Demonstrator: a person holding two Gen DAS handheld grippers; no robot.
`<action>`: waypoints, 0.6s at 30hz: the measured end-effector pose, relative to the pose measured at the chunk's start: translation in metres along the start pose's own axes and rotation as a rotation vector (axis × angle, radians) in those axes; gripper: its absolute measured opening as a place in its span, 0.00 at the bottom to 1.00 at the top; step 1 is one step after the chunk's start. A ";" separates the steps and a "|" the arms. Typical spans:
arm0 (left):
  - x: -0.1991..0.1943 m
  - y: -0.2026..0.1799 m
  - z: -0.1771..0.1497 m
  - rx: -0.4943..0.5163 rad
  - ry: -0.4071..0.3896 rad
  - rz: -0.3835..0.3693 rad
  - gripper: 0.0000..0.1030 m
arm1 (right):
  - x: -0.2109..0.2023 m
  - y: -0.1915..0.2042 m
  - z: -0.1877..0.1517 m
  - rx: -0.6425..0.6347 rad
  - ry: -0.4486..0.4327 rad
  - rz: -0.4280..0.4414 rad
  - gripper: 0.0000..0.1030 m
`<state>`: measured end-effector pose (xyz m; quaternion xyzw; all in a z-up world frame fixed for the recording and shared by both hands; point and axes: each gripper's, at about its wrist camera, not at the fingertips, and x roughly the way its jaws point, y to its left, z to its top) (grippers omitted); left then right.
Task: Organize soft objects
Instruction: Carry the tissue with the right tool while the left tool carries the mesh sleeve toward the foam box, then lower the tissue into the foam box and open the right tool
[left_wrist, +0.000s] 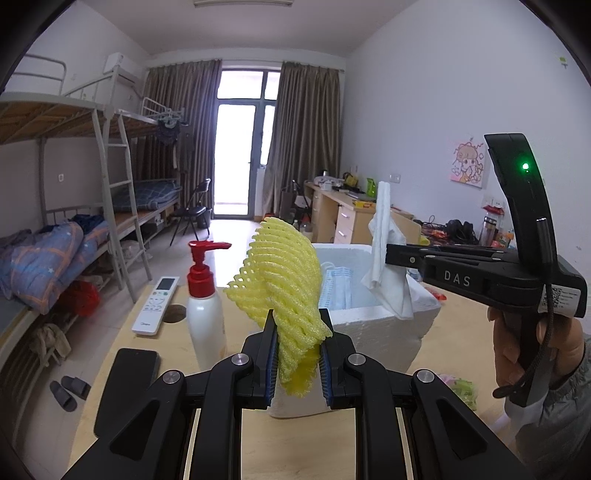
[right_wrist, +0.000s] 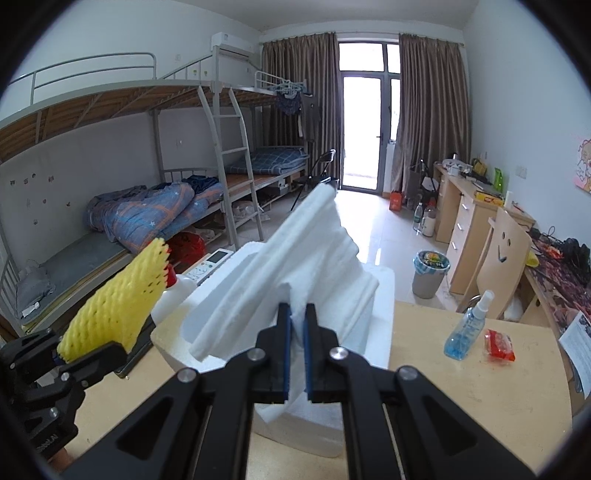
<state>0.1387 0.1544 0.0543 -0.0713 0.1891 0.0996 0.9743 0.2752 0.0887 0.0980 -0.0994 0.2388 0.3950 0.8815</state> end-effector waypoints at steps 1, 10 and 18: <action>-0.001 0.002 0.000 -0.004 -0.001 0.005 0.19 | 0.000 0.000 0.001 -0.002 -0.002 -0.003 0.08; -0.009 0.008 -0.002 -0.016 -0.013 0.034 0.19 | 0.016 -0.005 0.007 0.030 0.015 -0.010 0.08; -0.012 0.009 -0.003 -0.025 -0.018 0.062 0.19 | 0.025 -0.002 0.011 0.018 0.029 -0.015 0.08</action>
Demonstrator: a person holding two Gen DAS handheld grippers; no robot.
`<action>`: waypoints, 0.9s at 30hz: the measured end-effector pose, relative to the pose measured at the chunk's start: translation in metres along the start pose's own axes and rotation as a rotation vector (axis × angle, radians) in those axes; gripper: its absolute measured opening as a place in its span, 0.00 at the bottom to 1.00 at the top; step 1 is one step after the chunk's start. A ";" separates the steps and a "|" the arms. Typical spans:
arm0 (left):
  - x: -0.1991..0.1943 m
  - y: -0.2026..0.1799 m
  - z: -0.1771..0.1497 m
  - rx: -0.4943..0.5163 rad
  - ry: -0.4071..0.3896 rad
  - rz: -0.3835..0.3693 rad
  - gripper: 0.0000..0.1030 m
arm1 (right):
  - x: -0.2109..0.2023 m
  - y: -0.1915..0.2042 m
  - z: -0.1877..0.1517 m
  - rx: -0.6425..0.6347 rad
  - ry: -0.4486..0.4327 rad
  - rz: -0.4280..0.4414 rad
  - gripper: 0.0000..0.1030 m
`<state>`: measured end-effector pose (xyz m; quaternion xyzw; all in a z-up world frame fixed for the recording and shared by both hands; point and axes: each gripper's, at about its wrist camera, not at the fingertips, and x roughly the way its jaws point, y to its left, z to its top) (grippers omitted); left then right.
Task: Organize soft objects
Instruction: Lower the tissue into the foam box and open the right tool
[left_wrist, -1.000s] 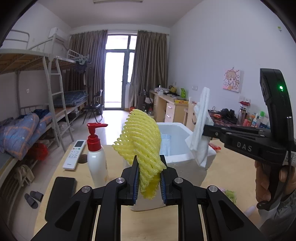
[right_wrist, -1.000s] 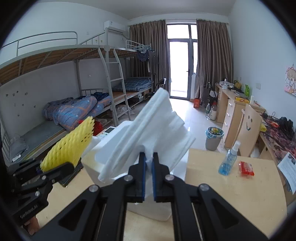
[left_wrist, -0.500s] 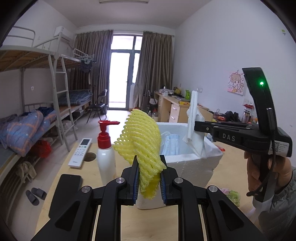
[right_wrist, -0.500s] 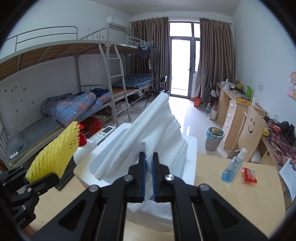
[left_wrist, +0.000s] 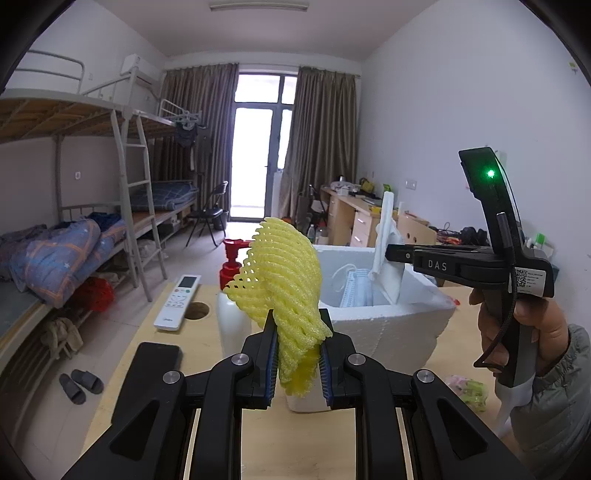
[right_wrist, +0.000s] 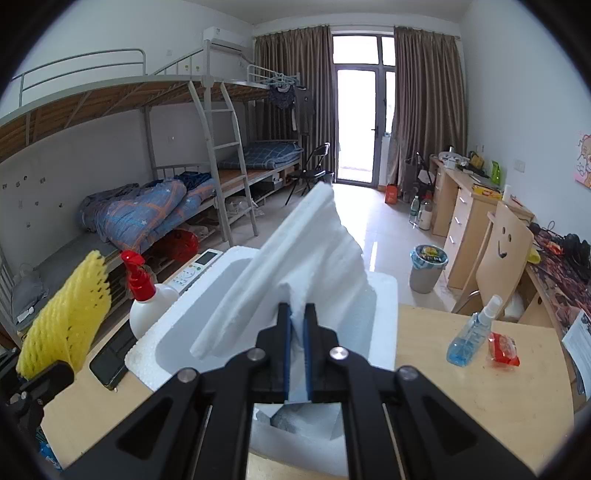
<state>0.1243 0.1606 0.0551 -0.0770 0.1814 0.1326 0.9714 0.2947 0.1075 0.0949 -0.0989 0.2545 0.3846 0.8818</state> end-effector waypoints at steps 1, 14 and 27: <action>0.000 0.001 0.000 -0.002 0.000 0.002 0.19 | 0.000 0.000 0.001 -0.003 0.001 0.000 0.08; -0.003 -0.002 0.002 -0.005 0.004 -0.010 0.19 | -0.004 0.002 0.001 -0.014 -0.011 -0.035 0.67; 0.002 -0.018 0.012 0.038 -0.002 -0.043 0.19 | -0.032 -0.007 -0.005 -0.006 -0.034 -0.022 0.73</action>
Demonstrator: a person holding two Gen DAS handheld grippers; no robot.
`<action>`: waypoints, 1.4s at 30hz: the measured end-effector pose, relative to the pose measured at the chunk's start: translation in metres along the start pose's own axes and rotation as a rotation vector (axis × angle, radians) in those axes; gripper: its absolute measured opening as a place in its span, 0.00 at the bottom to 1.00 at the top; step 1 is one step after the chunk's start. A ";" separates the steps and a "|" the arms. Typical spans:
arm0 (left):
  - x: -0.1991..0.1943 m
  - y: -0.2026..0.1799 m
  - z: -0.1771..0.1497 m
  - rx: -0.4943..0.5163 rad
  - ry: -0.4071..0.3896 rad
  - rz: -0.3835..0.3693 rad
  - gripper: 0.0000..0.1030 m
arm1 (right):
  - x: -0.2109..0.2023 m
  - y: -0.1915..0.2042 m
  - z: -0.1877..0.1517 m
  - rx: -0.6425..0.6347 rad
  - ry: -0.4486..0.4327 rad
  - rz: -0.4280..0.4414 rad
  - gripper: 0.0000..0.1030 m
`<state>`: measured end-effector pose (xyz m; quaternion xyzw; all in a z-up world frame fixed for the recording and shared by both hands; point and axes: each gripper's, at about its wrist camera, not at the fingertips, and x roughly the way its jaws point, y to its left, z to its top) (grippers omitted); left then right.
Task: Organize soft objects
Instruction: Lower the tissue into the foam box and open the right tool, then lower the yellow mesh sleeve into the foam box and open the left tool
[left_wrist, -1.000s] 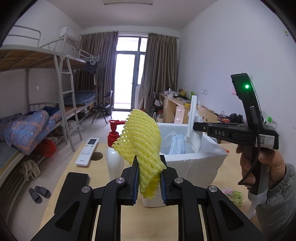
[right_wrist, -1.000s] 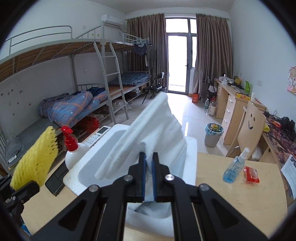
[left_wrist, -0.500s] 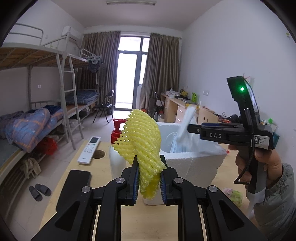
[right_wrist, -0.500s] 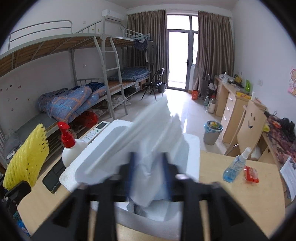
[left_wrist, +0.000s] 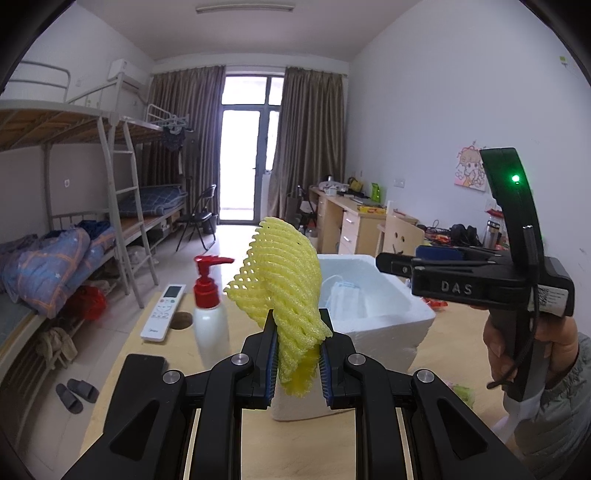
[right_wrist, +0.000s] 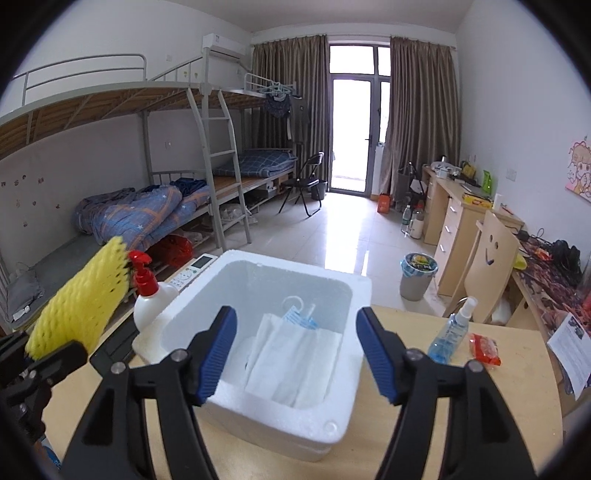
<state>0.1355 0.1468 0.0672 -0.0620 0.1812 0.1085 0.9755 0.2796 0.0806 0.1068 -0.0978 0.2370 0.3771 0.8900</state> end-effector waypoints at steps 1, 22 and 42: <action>0.001 -0.002 0.001 0.005 0.001 -0.002 0.19 | -0.001 -0.002 0.000 0.002 0.000 0.001 0.75; 0.032 -0.029 0.023 0.072 0.025 -0.063 0.19 | -0.053 -0.030 -0.028 0.040 -0.063 -0.093 0.83; 0.068 -0.038 0.031 0.070 0.063 -0.090 0.19 | -0.074 -0.047 -0.056 0.113 -0.080 -0.129 0.83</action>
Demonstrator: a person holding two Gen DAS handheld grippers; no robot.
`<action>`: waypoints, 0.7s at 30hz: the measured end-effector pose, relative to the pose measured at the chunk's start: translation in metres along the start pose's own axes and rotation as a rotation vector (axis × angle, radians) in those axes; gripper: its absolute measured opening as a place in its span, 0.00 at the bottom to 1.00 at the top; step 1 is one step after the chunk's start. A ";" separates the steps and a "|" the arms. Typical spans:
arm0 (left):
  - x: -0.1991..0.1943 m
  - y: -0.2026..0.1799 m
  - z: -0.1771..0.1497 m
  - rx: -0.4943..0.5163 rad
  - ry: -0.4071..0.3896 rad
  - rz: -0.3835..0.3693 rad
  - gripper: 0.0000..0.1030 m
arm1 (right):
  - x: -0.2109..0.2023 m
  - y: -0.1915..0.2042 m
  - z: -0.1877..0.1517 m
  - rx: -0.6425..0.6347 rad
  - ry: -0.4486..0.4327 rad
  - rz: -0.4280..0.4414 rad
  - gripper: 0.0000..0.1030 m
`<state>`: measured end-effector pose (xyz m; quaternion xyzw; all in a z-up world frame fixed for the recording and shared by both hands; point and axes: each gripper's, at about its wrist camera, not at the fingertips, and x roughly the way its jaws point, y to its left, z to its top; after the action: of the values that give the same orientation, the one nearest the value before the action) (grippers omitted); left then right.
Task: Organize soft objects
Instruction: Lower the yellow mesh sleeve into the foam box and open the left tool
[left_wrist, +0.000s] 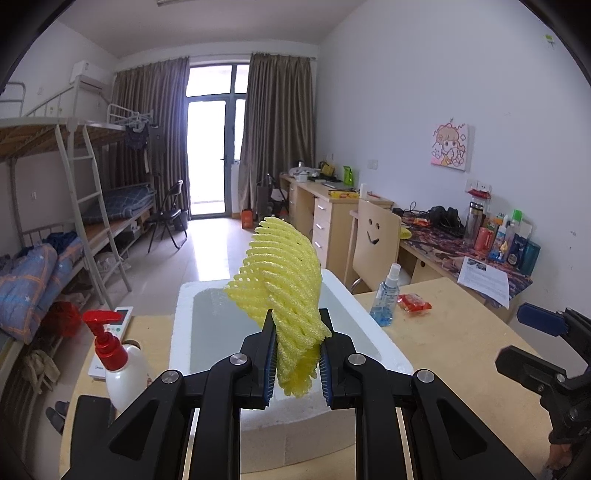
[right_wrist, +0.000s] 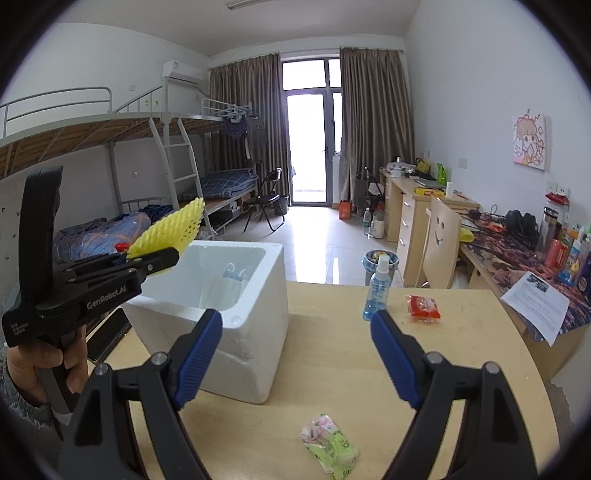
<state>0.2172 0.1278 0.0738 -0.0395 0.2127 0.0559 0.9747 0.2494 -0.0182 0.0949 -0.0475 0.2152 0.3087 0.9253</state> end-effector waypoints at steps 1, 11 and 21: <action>0.001 0.001 0.000 -0.005 0.000 -0.002 0.19 | -0.001 0.000 -0.001 -0.001 0.000 -0.001 0.83; 0.002 0.007 0.001 -0.043 -0.002 0.002 0.72 | -0.004 -0.004 -0.007 0.007 0.004 -0.019 0.83; -0.024 -0.008 -0.001 -0.016 -0.051 0.026 0.99 | -0.008 -0.006 -0.006 0.024 -0.007 -0.012 0.83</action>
<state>0.1965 0.1175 0.0832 -0.0430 0.1879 0.0712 0.9787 0.2448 -0.0289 0.0923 -0.0369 0.2154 0.3006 0.9284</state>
